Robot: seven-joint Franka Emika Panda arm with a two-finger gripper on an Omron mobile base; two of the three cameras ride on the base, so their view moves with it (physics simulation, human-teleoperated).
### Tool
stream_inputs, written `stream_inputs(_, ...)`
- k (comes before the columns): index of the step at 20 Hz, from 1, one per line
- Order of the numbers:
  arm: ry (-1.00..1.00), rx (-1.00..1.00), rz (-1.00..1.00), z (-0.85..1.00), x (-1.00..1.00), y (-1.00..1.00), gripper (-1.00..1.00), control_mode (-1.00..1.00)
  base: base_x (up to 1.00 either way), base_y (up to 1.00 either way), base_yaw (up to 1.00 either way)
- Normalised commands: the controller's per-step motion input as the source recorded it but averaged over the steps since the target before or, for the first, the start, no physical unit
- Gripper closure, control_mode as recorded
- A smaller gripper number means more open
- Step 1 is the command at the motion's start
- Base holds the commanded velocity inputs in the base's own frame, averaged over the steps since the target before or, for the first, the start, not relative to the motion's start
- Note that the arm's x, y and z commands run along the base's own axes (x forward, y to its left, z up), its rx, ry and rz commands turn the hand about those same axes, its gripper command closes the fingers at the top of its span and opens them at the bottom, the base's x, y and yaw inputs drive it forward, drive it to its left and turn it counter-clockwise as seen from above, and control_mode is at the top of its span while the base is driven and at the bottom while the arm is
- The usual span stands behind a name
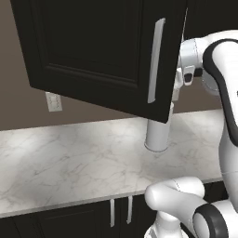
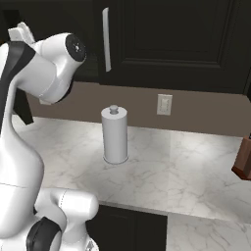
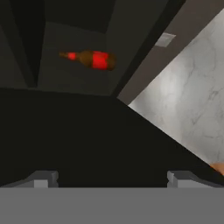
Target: Get the candle and the beer from the cabinet and move them to the dining counter.
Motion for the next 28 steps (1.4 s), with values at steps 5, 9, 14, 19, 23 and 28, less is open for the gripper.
stream_inputs(5,0.0,0.07,0.37,0.0,-0.34,0.47,-1.0,-1.0,0.0,0.0,0.0)
stream_inputs(9,0.01,0.08,0.42,0.0,-0.4,0.54,-1.0,-1.0,0.0,0.0,0.0)
stream_inputs(14,0.0,0.02,0.32,-0.02,-0.4,0.7,-1.0,-1.0,0.0,0.0,0.0)
stream_inputs(19,-0.04,0.0,0.14,-0.07,-0.33,0.82,-1.0,-1.0,0.0,0.0,0.0)
stream_inputs(23,-0.01,-0.02,0.01,-0.06,-0.2,0.81,-1.0,-1.0,0.0,0.0,0.0)
stream_inputs(28,0.0,-0.02,0.0,-0.09,-0.05,0.8,-1.0,-1.0,0.0,0.0,0.0)
